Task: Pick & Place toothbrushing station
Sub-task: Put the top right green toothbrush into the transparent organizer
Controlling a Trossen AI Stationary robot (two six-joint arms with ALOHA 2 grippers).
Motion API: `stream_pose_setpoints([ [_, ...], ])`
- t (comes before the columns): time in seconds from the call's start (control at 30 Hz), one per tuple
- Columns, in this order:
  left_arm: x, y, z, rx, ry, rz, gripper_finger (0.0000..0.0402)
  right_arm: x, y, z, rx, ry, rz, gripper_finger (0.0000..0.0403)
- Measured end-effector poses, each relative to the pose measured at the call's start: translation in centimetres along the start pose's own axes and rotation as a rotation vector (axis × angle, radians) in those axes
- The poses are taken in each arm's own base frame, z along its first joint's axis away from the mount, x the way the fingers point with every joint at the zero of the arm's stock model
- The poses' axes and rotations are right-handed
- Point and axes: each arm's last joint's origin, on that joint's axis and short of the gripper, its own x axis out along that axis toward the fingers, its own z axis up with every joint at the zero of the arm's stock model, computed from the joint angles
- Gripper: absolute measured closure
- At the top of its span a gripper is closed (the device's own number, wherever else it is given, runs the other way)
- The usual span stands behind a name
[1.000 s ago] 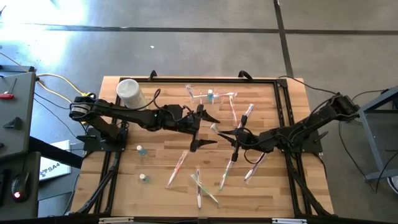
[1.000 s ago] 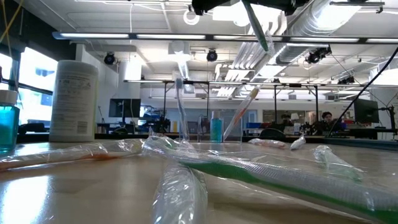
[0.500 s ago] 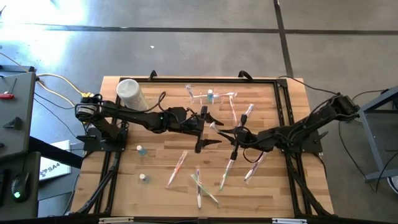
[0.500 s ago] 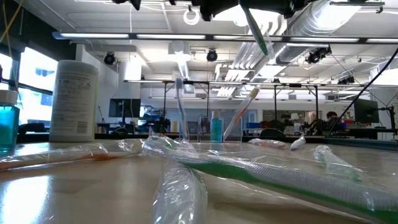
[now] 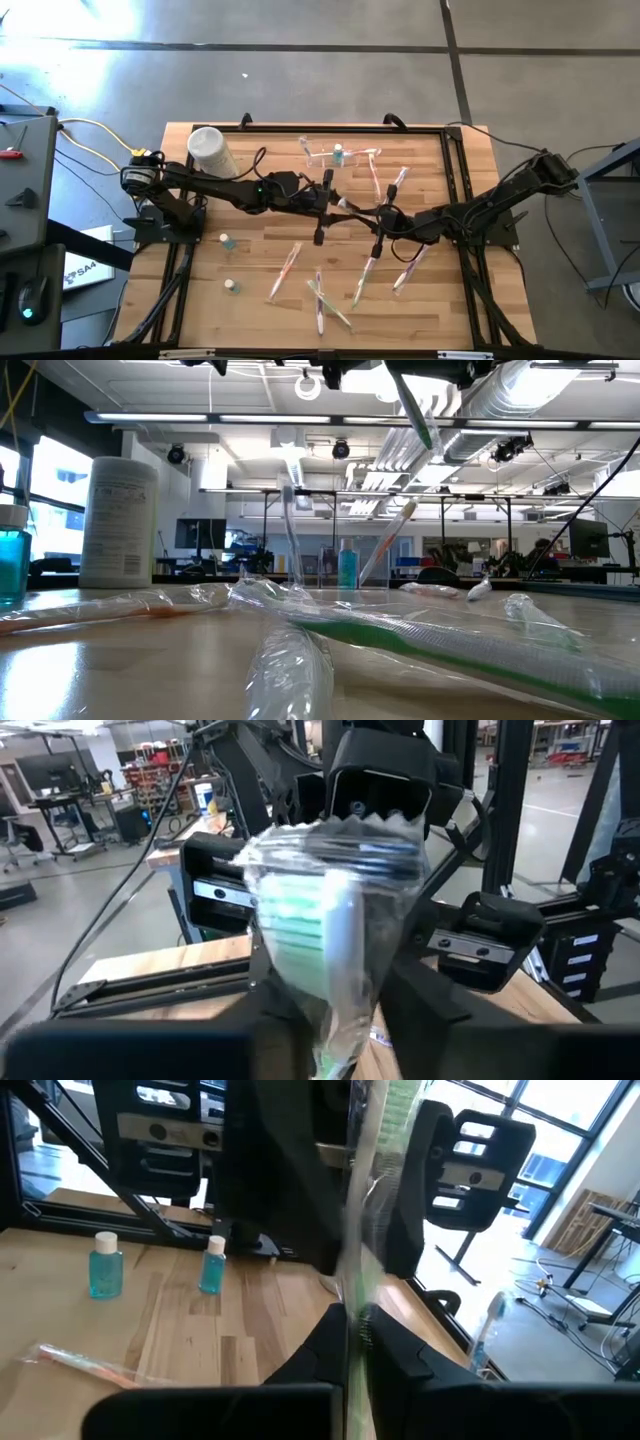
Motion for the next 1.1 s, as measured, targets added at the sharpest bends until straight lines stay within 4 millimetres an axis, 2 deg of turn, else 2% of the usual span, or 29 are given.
stream_pose_setpoints([
  [0.13, 0.0, 0.0, 0.0, 0.002, 0.003, 0.0, 0.0389, 0.0, 0.0, 0.0, 0.001, 0.001, 0.003, 0.0394],
  [0.3, 0.0, -0.1, -0.1, 0.002, 0.012, -0.008, 0.0393, 0.0, 0.2, -0.1, -0.009, 0.003, 0.057, 0.0367],
  [0.43, 0.0, -0.1, -0.1, 0.005, 0.013, -0.013, 0.0394, 0.0, 0.2, -0.3, -0.023, 0.021, 0.052, 0.0312],
  [0.57, 0.0, -0.1, -0.2, 0.005, 0.017, -0.013, 0.0396, -0.4, 0.4, -0.2, 0.001, 0.023, 0.016, 0.0238],
  [0.7, -0.2, -0.1, -0.2, -0.005, 0.051, -0.018, 0.0396, -1.2, 0.7, 0.0, 0.016, 0.032, -0.099, 0.0157],
  [0.83, -1.2, 0.1, 0.9, 0.001, 0.057, 0.003, 0.0396, -2.6, 1.0, 0.5, -0.015, 0.043, -0.222, 0.0093],
  [1.0, -3.3, 1.5, 2.2, 0.025, 0.147, 0.113, 0.0396, -4.5, 2.2, 0.8, -0.057, 0.05, -0.287, 0.0055],
  [1.1, -5.0, 3.8, 2.9, 0.017, 0.181, 0.186, 0.0396, -5.6, 3.0, 0.6, -0.069, 0.058, -0.311, 0.005],
])
